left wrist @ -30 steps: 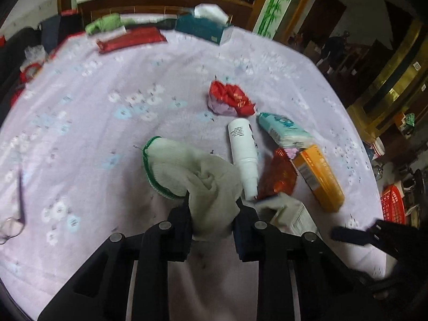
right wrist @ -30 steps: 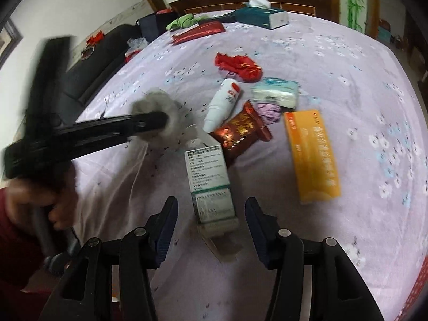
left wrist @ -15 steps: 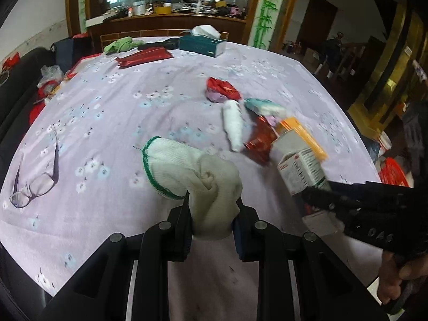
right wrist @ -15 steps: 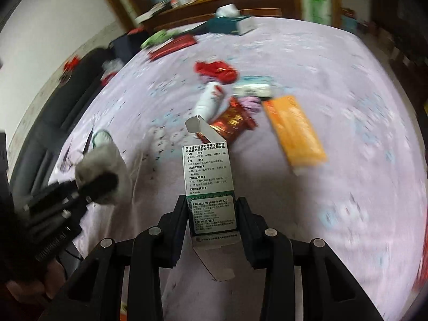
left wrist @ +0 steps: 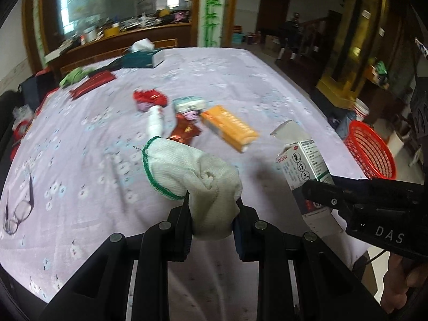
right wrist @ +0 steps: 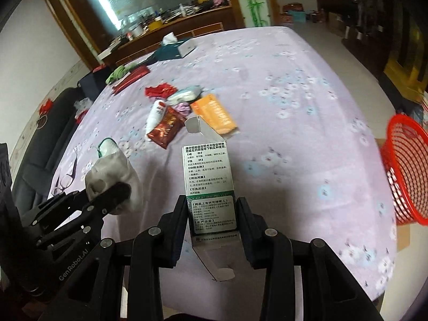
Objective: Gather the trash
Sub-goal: 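Lift the medicine box and glove above the table with both tools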
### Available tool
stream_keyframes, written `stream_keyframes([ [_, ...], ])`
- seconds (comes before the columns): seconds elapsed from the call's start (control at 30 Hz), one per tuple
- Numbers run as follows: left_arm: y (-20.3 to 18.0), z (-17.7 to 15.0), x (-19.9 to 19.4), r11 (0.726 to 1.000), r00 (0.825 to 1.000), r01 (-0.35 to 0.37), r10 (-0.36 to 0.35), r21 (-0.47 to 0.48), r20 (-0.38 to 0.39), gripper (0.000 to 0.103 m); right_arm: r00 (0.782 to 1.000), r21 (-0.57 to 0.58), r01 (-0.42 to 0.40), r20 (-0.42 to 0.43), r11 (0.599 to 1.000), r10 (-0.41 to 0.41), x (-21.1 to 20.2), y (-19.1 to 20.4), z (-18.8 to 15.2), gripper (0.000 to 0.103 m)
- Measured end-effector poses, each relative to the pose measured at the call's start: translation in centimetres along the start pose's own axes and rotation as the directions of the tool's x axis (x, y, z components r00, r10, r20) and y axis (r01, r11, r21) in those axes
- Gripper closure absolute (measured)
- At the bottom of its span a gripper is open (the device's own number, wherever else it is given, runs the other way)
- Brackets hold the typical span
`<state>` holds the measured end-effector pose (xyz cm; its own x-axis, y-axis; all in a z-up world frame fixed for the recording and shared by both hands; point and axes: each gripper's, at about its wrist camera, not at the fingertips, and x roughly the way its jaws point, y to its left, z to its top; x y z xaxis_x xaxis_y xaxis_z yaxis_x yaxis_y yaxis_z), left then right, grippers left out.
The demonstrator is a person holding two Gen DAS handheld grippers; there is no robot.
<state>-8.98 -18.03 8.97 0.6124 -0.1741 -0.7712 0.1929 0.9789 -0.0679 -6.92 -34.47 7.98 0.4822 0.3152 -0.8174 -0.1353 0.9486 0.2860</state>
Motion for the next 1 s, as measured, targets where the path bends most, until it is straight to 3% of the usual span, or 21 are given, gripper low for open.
stream_keyframes([
  [0.3, -3.3, 0.5, -0.1, 0.998, 1.000, 0.011, -0.011, 0.069, 0.004, 0.079, 0.999, 0.079, 0.030, 0.040, 0.996, -0.033, -2.3, -3.3, -1.1, 0.064],
  [0.5, -4.5, 0.8, -0.3, 0.995, 1.000, 0.008, -0.009, 0.096, 0.013, 0.079, 0.998, 0.070, 0.025, 0.058, 0.997, -0.029, -3.2, -3.5, -1.2, 0.064],
  [1.0, -4.8, 0.7, -0.5, 0.995, 1.000, -0.023, 0.022, 0.096, 0.017, 0.079, 0.999, 0.056, 0.022, 0.037, 0.998, -0.025, -3.0, -3.8, -1.0, 0.064],
])
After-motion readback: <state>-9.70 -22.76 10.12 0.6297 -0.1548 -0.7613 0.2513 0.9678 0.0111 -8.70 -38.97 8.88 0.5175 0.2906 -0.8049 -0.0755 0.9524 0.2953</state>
